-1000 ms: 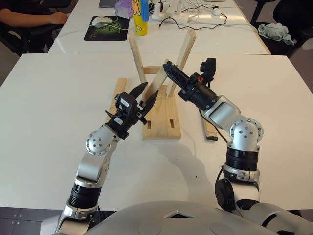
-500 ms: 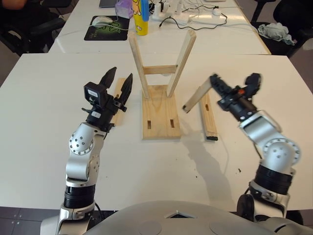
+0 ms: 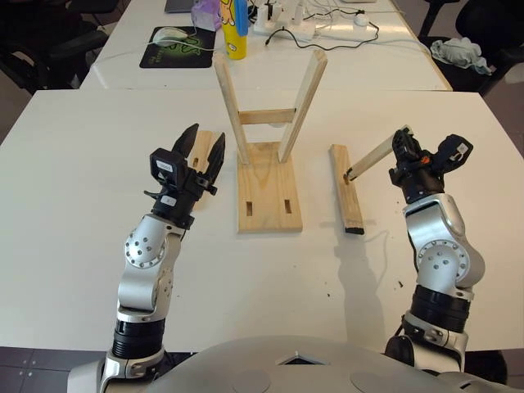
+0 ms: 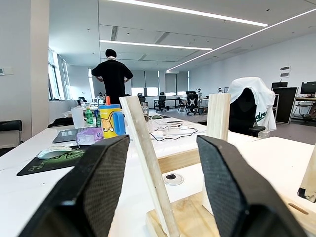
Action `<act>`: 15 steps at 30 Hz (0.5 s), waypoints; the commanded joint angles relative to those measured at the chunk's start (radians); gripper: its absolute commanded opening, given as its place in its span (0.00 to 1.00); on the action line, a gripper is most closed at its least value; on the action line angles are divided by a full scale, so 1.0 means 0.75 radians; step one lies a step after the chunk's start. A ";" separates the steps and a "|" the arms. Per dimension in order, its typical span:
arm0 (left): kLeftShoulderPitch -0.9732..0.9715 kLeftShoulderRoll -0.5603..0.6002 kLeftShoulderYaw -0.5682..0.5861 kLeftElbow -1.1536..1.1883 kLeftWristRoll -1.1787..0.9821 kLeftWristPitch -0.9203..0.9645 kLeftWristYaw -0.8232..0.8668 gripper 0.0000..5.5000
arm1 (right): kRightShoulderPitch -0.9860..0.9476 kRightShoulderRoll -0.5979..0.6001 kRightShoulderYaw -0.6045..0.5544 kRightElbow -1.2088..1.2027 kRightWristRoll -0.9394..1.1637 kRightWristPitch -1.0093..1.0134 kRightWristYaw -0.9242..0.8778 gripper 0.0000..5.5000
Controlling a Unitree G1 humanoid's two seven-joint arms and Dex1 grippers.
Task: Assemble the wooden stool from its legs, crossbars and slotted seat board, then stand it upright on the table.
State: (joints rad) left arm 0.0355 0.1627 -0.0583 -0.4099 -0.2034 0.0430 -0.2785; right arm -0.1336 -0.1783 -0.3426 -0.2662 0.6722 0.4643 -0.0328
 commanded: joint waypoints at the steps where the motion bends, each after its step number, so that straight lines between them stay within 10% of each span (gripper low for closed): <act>1: -0.020 0.012 -0.001 0.015 0.003 0.020 -0.013 0.46 | -0.005 0.047 0.014 0.033 -0.044 -0.069 0.015 0.08; 15: -0.038 0.004 -0.039 0.040 0.013 0.026 -0.032 0.46 | 0.021 0.102 0.000 0.098 -0.091 -0.128 0.020 0.08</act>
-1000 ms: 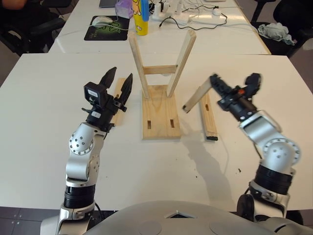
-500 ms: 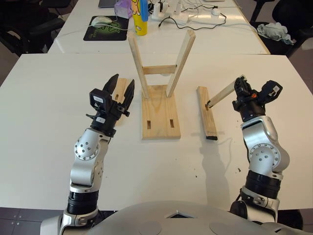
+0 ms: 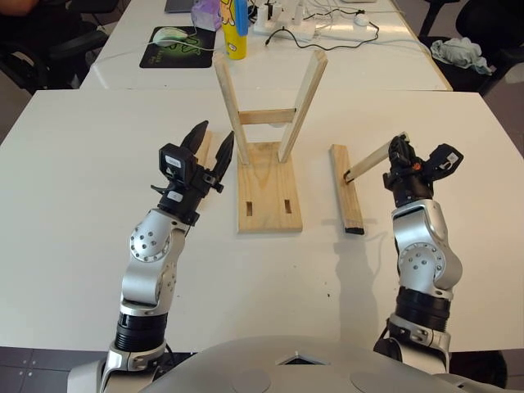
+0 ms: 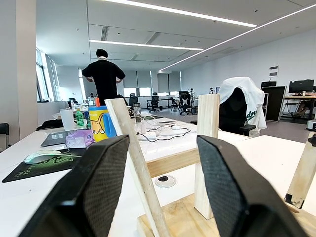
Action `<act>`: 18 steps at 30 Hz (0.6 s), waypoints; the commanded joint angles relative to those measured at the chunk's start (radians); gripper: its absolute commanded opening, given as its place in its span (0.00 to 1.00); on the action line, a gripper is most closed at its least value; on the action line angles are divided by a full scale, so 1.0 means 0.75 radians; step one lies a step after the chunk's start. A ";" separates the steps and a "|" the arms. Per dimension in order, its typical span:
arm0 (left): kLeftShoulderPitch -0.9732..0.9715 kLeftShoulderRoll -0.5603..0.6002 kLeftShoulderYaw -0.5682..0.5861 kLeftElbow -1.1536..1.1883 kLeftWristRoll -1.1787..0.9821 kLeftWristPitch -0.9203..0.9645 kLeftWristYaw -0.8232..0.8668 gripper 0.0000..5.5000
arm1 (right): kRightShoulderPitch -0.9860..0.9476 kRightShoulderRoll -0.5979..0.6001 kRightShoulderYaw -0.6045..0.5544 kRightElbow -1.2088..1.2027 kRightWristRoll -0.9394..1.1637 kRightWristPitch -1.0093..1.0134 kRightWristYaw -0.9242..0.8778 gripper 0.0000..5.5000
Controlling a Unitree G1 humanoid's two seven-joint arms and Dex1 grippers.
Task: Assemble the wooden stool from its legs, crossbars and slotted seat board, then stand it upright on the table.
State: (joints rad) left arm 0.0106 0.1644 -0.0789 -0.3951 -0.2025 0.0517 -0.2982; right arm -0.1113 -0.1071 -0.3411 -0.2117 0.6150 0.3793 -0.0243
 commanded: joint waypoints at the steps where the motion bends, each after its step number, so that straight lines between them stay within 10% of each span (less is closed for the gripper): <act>1: -0.006 0.003 -0.011 0.021 0.012 0.014 -0.006 0.46 | -0.011 0.010 -0.001 0.030 -0.014 -0.015 0.010 0.08; 18: -0.044 0.013 -0.021 0.050 0.006 0.023 -0.045 0.46 | -0.007 0.020 0.034 0.112 -0.127 -0.131 0.045 0.08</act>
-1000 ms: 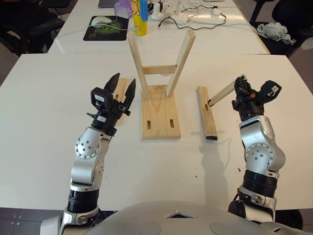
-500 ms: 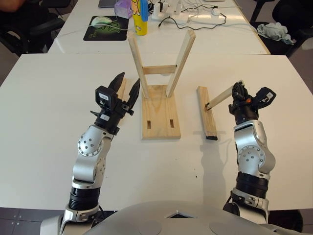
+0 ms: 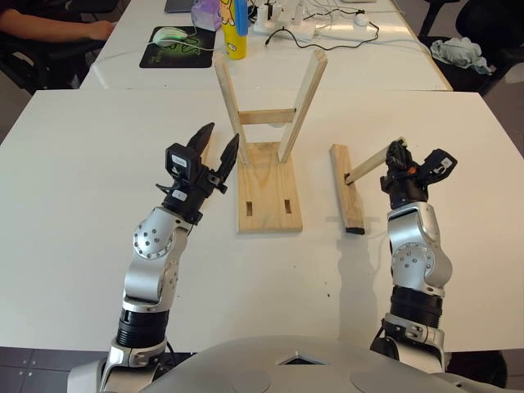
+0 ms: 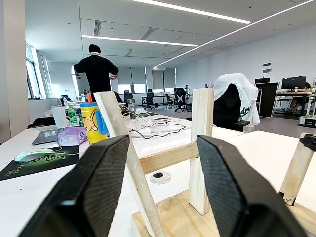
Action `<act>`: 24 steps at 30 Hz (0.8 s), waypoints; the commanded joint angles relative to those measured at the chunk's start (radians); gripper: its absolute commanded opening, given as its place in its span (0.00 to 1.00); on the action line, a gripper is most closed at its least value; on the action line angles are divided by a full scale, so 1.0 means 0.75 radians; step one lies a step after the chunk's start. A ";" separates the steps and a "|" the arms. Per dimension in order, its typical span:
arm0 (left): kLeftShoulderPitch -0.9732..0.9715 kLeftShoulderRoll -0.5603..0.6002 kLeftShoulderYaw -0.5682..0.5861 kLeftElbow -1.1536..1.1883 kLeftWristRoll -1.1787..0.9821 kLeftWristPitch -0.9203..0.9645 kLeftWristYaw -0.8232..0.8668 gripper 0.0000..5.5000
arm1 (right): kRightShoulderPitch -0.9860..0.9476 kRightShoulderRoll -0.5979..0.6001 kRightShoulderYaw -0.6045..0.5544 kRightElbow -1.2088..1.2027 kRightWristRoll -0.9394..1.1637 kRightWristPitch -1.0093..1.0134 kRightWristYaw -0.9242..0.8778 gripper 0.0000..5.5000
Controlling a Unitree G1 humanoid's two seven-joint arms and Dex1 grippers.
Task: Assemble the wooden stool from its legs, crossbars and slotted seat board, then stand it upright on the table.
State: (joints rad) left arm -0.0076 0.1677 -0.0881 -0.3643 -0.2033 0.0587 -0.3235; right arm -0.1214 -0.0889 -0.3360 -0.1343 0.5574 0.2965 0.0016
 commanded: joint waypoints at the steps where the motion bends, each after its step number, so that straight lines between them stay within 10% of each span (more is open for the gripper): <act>1: -0.023 0.008 -0.011 0.009 0.007 0.016 -0.013 0.46 | 0.014 -0.008 0.036 0.007 -0.071 -0.030 0.014 0.08; 24: -0.041 0.033 -0.017 -0.039 -0.010 0.094 -0.055 0.46 | 0.267 0.020 0.306 0.053 -0.469 -0.195 0.037 0.08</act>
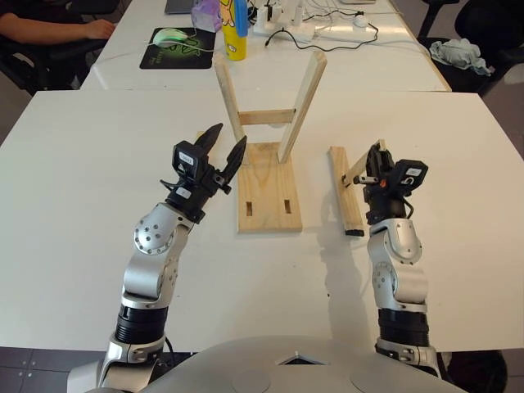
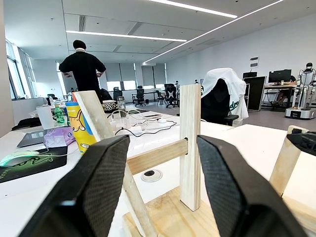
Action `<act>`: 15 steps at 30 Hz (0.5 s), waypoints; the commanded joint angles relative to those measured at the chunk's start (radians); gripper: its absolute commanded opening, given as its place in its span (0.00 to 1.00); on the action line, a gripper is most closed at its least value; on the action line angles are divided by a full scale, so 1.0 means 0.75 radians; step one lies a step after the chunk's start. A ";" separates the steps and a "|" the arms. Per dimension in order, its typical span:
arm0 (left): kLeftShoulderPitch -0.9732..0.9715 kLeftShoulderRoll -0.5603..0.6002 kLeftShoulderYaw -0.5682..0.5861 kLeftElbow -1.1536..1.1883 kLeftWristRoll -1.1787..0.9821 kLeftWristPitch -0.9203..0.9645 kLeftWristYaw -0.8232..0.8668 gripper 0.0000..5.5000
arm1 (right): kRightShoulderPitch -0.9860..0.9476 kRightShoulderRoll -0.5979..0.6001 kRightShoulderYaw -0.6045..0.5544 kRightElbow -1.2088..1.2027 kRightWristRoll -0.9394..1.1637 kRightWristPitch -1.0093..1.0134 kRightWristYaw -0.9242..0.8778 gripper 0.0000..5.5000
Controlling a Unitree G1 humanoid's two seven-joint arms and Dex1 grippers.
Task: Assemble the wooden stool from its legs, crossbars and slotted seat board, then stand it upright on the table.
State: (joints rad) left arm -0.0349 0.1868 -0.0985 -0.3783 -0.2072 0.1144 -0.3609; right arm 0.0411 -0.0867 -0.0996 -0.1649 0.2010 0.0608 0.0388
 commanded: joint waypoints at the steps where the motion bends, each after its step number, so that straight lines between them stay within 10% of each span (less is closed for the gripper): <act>1: -0.003 0.006 -0.002 -0.020 -0.005 0.021 -0.002 0.46 | 0.038 0.017 -0.023 0.101 0.015 0.139 -0.021 0.08; 15: 0.008 -0.025 -0.009 -0.016 0.033 -0.006 0.040 0.46 | -0.051 -0.020 -0.006 0.163 0.002 0.221 0.031 0.08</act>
State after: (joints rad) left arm -0.0343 0.1665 -0.1011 -0.3809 -0.1900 0.1125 -0.3350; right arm -0.0687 -0.1108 -0.1145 -0.1032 0.2032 0.1518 0.0501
